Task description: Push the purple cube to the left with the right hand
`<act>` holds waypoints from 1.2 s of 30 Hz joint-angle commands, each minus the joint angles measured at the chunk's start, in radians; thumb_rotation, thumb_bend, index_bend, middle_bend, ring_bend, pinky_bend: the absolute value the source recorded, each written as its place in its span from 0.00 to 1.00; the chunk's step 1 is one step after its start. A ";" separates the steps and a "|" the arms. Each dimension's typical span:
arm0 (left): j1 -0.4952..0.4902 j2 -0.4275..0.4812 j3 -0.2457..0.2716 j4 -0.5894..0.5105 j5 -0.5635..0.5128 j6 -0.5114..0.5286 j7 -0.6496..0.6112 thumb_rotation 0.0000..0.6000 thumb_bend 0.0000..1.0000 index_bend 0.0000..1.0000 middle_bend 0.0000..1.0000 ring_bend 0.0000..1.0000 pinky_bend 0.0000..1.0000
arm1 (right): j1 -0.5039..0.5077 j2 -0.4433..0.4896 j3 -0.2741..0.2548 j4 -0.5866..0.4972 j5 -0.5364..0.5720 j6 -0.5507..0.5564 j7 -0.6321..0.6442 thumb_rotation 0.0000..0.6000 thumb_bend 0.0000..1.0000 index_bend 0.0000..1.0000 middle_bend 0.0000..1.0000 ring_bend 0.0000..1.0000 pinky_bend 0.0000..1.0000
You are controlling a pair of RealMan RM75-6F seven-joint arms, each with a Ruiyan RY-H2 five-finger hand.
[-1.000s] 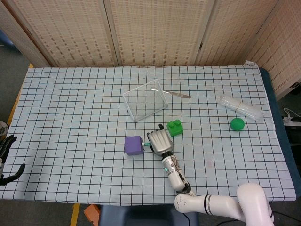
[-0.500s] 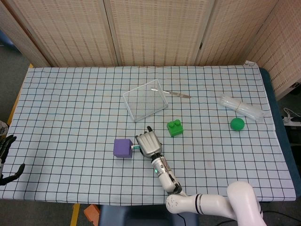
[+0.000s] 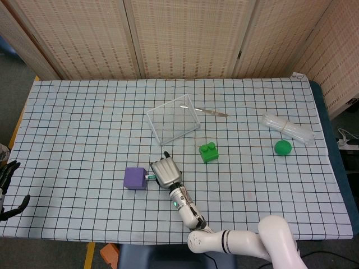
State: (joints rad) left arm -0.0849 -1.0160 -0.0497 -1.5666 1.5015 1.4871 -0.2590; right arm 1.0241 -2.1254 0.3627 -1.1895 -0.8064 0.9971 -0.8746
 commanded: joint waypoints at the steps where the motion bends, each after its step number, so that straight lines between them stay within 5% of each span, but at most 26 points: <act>1: 0.000 0.000 0.000 0.001 0.000 0.000 -0.001 1.00 0.38 0.00 0.00 0.00 0.12 | 0.032 -0.029 0.020 0.037 0.009 -0.018 0.001 1.00 0.42 0.95 0.76 0.45 0.18; 18: 0.002 0.004 0.001 0.002 0.006 0.004 -0.014 1.00 0.38 0.00 0.00 0.00 0.12 | 0.158 -0.142 0.101 0.191 0.028 -0.078 0.047 1.00 0.42 0.95 0.76 0.45 0.18; 26: 0.002 0.002 0.003 0.004 0.008 0.005 -0.010 1.00 0.38 0.00 0.00 0.00 0.12 | 0.203 -0.144 0.092 0.216 0.055 -0.081 0.081 1.00 0.42 0.95 0.76 0.45 0.18; 36: 0.006 0.000 0.004 -0.001 0.012 0.014 0.005 1.00 0.38 0.00 0.00 0.00 0.12 | 0.095 -0.008 0.033 0.016 0.036 0.038 0.015 1.00 0.42 0.95 0.76 0.45 0.18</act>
State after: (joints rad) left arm -0.0794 -1.0157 -0.0460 -1.5669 1.5130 1.5008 -0.2553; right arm 1.1583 -2.1821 0.4194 -1.1107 -0.7729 0.9991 -0.8298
